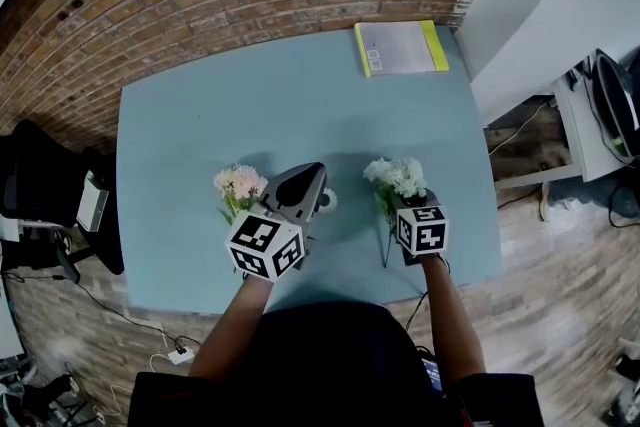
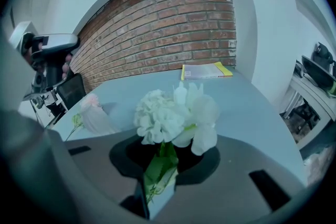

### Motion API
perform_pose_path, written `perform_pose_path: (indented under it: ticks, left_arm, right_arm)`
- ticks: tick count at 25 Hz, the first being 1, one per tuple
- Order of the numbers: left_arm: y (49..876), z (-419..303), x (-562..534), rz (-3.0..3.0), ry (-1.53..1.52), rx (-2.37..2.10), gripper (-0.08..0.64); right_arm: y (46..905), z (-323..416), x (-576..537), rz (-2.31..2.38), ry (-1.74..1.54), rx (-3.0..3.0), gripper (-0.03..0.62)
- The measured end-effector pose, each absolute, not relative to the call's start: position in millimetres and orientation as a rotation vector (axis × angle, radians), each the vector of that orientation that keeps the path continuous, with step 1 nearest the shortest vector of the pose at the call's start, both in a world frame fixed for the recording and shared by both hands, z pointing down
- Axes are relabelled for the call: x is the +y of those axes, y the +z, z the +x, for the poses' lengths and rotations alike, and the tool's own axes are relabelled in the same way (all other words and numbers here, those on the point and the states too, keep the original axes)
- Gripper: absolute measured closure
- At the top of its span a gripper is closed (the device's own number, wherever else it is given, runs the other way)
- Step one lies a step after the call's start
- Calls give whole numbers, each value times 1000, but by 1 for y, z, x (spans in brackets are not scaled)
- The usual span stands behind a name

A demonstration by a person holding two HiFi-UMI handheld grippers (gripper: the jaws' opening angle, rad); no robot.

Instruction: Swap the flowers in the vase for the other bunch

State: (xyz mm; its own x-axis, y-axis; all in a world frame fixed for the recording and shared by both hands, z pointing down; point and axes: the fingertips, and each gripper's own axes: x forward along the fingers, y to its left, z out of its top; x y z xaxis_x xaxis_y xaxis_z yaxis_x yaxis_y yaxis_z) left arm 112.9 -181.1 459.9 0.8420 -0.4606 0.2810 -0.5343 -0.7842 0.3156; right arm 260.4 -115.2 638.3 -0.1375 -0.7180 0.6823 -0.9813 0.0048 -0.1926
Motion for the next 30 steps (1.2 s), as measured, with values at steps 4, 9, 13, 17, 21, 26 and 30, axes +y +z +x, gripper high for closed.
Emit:
perform_pose_path:
  ticks: [4, 9, 13, 17, 21, 26, 30]
  left_arm:
    - [464, 113, -183, 2627, 271, -746, 552]
    - [466, 110, -186, 2618, 273, -753, 552]
    - [468, 110, -187, 2613, 277, -756, 552]
    - [469, 108, -188, 2607, 277, -764, 552]
    - [469, 108, -188, 2606, 275, -762, 551]
    - [469, 109, -188, 2608, 268, -757, 552]
    - [467, 108, -187, 2611, 262, -761, 552]
  right_arm:
    - [642, 261, -118, 1744, 945, -1903, 497]
    - [643, 259, -122, 1740, 962, -1911, 476]
    - [645, 260, -122, 1738, 974, -1905, 450]
    - [647, 259, -124, 1739, 981, -1904, 398]
    - [648, 260, -125, 1753, 968, -1894, 344]
    - [646, 265, -125, 1795, 966, -1868, 305]
    - [643, 266, -125, 1804, 965, -1873, 302]
